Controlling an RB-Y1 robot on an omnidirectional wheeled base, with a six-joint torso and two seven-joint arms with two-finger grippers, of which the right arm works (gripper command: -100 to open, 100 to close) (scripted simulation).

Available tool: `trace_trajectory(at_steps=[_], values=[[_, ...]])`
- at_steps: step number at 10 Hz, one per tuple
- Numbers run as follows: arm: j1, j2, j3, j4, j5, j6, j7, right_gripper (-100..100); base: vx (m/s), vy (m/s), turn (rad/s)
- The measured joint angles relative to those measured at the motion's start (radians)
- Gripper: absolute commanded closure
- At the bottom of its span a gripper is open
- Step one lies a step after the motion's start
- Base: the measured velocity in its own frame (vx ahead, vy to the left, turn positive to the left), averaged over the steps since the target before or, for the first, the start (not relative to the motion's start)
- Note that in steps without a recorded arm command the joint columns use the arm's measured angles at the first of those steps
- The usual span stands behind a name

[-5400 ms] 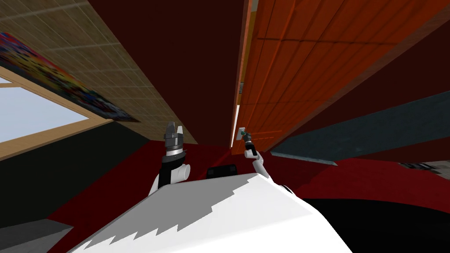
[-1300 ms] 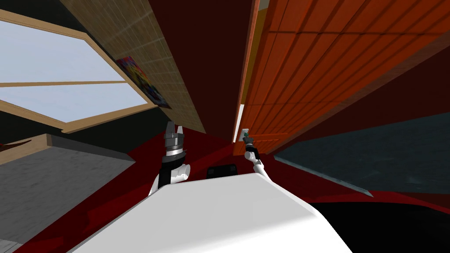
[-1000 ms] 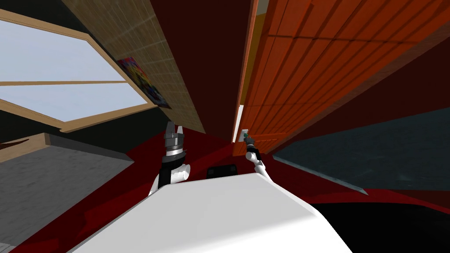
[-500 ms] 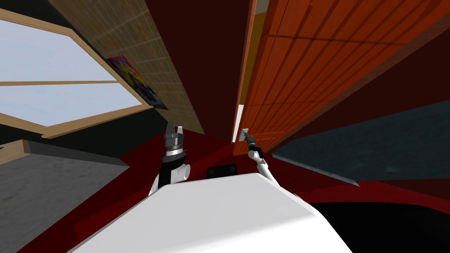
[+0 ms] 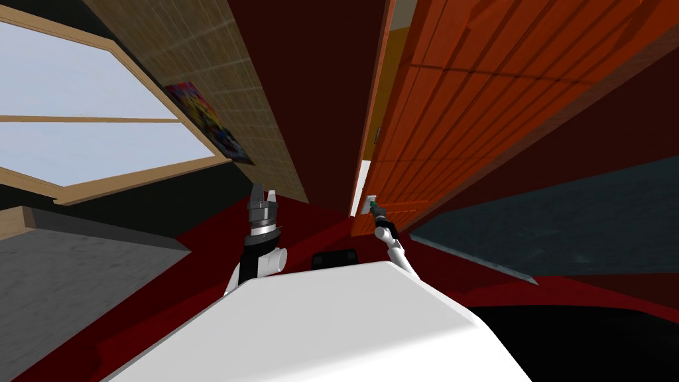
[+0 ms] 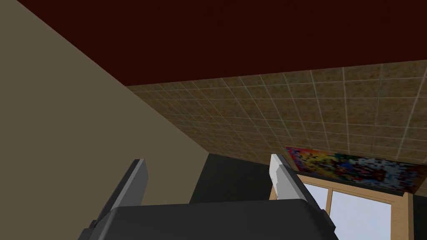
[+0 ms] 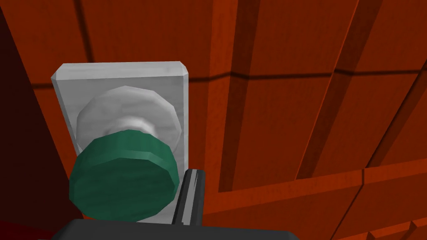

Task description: Pull the door open

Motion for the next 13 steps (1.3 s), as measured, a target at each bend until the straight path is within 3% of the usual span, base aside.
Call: trace_trajectory(at_steps=[3,4,7,10,13], values=[[0.001,0.000,-0.001,0.001,0.000,0.000,0.000,100,-0.002,0.000,-0.002],[0.001,0.000,0.000,0.001,0.000,0.000,0.000,-100,-0.127,-0.088,0.156],[-0.004,-0.021,0.040,0.016,0.005,-0.052,-0.023,-100,-0.228,-0.136,0.182],[0.025,-0.007,0.059,-0.015,0.011,-0.059,-0.014,-100,-0.110,-0.060,0.065],[0.021,-0.025,0.088,-0.002,0.013,-0.088,-0.038,-100,-0.076,-0.054,0.105]])
